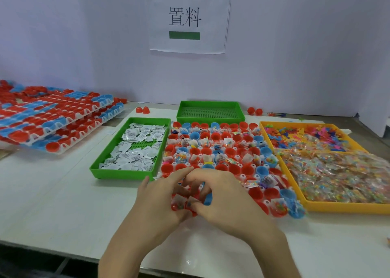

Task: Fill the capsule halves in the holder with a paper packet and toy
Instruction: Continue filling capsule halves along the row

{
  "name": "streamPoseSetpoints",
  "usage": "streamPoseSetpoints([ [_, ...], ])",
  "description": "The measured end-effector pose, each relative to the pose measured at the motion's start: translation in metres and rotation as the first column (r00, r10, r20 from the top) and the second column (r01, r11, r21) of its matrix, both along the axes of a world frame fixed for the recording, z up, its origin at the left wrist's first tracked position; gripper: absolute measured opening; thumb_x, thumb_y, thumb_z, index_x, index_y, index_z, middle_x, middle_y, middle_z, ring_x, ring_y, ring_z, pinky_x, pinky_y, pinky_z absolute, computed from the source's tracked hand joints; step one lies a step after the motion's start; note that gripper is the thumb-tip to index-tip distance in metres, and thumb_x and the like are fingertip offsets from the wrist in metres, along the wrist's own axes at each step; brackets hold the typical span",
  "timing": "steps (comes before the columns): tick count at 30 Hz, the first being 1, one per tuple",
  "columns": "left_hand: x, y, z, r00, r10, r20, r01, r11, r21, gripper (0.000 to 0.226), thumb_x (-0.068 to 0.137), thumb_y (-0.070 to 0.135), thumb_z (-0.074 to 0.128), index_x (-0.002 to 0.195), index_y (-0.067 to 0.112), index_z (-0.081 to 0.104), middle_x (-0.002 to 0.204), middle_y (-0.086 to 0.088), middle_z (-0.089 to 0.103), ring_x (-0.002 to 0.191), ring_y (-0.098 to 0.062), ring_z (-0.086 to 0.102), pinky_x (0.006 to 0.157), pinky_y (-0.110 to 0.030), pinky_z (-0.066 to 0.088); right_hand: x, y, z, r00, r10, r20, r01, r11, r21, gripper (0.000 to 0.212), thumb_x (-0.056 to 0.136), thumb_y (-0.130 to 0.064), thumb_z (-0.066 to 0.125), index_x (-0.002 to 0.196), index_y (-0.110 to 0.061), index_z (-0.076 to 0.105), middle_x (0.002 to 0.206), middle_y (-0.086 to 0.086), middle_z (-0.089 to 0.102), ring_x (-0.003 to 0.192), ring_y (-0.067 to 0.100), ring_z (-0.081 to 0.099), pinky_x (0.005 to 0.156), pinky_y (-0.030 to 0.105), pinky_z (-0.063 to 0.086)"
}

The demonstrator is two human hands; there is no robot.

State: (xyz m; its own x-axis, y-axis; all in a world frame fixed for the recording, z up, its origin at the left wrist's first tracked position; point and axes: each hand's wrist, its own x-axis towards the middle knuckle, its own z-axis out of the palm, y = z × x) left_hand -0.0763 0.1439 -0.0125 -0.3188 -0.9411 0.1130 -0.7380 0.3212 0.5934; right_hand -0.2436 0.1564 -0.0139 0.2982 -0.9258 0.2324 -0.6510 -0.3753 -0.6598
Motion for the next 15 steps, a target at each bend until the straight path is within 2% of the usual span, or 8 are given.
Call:
streamPoseSetpoints([
  [3,-0.0001,-0.0011,-0.001,1.0,-0.002,-0.006,0.002,1.0,-0.001,0.079,0.074,0.028,0.081,0.139,0.05,0.043,0.102,0.027,0.07,0.116,0.012,0.054,0.123,-0.043,0.005,0.0005,0.0003,0.0003,1.0,-0.007,-0.027,0.008,1.0,0.018,0.036,0.082,-0.014,0.073,0.11,-0.035,0.063,0.086,-0.016,0.065,0.079,0.004,0.062,0.075,0.023,0.057],
  [7,0.0002,-0.0021,-0.0016,1.0,-0.024,-0.018,0.024,1.0,-0.002,0.074,0.074,0.026,0.082,0.135,0.049,0.047,0.099,0.028,0.07,0.111,0.015,0.056,0.121,-0.045,0.015,0.0042,0.0001,0.0002,0.995,-0.054,-0.082,0.052,0.998,-0.021,0.032,0.081,-0.02,0.072,0.106,-0.037,0.063,0.08,-0.016,0.064,0.086,0.009,0.057,0.089,0.036,0.05],
  [15,0.0015,0.001,0.0021,0.997,-0.051,-0.058,0.052,0.999,0.015,0.065,0.073,0.022,0.081,0.127,0.047,0.054,0.106,0.026,0.069,0.11,0.011,0.059,0.114,-0.048,0.031,0.0028,-0.0002,-0.0035,0.998,-0.024,-0.061,0.026,0.999,0.03,0.036,0.085,-0.02,0.071,0.113,-0.039,0.062,0.096,-0.022,0.066,0.1,0.012,0.056,0.1,0.043,0.046],
])
